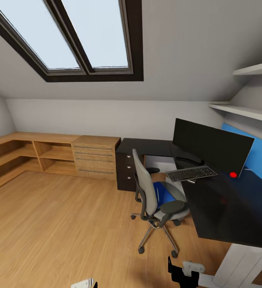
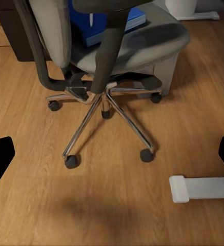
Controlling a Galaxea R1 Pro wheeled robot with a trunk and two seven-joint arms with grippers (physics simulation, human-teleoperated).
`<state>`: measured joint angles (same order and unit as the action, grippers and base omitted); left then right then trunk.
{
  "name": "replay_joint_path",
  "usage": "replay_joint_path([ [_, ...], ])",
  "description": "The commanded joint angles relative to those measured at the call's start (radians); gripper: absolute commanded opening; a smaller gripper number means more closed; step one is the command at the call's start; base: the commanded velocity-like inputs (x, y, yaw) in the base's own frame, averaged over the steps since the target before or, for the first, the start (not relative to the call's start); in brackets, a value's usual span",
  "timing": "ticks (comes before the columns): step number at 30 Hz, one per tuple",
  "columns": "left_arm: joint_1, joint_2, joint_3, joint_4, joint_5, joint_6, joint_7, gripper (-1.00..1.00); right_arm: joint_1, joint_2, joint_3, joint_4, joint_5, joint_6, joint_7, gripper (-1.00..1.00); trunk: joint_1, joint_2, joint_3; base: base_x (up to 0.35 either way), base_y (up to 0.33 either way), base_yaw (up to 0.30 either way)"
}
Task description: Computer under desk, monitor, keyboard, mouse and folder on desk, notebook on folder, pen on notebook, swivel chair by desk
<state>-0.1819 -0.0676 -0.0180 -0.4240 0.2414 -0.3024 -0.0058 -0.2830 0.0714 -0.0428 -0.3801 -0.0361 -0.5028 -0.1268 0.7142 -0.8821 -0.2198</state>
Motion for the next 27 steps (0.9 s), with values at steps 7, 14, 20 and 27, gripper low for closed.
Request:
replay_joint_path([
  [7,-0.001,0.0,-0.002,0.0,0.008,-0.004,-0.002,1.0,-0.001,0.001,-0.005,0.001,-0.004,-0.004,0.003,1.0,0.0,-0.001,-0.001,0.035,0.0,0.0],
  [14,-0.001,0.0,-0.001,-0.002,0.011,-0.003,-0.025,1.0,-0.001,0.001,-0.005,0.0,-0.004,-0.004,0.004,1.0,0.0,-0.001,-0.001,0.006,0.0,0.0],
  [20,-0.001,0.0,-0.002,-0.003,0.011,-0.002,-0.035,1.0,-0.001,0.001,-0.005,0.0,-0.004,-0.004,0.007,1.0,0.019,-0.036,-0.017,0.0,0.0,0.0],
  [27,-0.001,-0.001,-0.002,-0.004,0.011,-0.001,-0.036,1.0,-0.001,0.001,-0.005,0.0,-0.006,-0.003,0.007,1.0,0.046,-0.085,-0.039,0.0,0.0,0.0],
])
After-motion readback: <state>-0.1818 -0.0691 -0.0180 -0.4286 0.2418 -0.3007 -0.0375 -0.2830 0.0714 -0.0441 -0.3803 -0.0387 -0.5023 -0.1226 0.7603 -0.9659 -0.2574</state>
